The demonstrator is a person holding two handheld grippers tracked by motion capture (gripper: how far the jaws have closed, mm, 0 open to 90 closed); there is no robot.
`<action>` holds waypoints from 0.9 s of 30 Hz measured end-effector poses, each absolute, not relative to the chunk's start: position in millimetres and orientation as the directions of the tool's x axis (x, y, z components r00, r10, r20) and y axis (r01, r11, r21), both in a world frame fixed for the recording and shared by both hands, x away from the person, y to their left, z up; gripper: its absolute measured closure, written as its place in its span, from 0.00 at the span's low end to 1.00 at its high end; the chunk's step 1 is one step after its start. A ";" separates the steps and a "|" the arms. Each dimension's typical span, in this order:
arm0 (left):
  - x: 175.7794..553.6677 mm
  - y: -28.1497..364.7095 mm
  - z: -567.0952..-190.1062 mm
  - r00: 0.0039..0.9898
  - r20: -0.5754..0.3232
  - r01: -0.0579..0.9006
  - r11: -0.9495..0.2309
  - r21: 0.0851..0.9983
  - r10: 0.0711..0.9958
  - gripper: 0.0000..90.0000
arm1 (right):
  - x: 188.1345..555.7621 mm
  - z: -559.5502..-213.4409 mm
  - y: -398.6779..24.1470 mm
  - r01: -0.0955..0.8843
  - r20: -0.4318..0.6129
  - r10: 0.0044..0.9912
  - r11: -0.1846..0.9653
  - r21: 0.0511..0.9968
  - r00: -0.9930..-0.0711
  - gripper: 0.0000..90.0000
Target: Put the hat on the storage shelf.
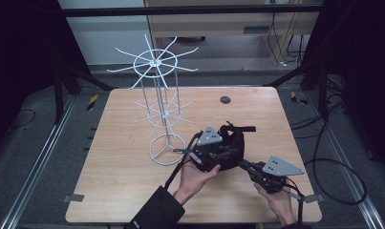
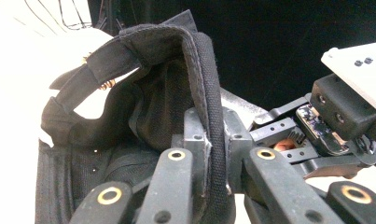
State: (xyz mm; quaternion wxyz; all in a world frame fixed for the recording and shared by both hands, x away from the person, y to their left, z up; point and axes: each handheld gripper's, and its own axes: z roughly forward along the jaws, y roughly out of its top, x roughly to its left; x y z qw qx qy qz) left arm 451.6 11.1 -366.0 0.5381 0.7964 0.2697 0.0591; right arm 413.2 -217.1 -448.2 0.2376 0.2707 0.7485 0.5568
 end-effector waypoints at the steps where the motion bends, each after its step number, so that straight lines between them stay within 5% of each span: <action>1: 452.0 11.3 -365.5 0.847 -0.192 0.366 -0.283 0.887 0.495 0.92 | 413.3 -447.9 -217.5 0.141 -0.052 0.667 0.233 0.962 -0.743 1.00; 15: 442.6 28.0 -356.7 0.844 -0.090 0.285 -0.300 0.910 0.529 0.50 | 408.6 -438.9 -231.6 0.149 -0.049 0.701 0.219 0.964 -0.712 1.00; 27: 416.9 82.7 -360.6 0.824 -0.065 0.270 -0.288 0.919 0.563 0.44 | 402.7 -422.7 -251.9 0.120 -0.049 0.743 0.172 0.978 -0.667 1.00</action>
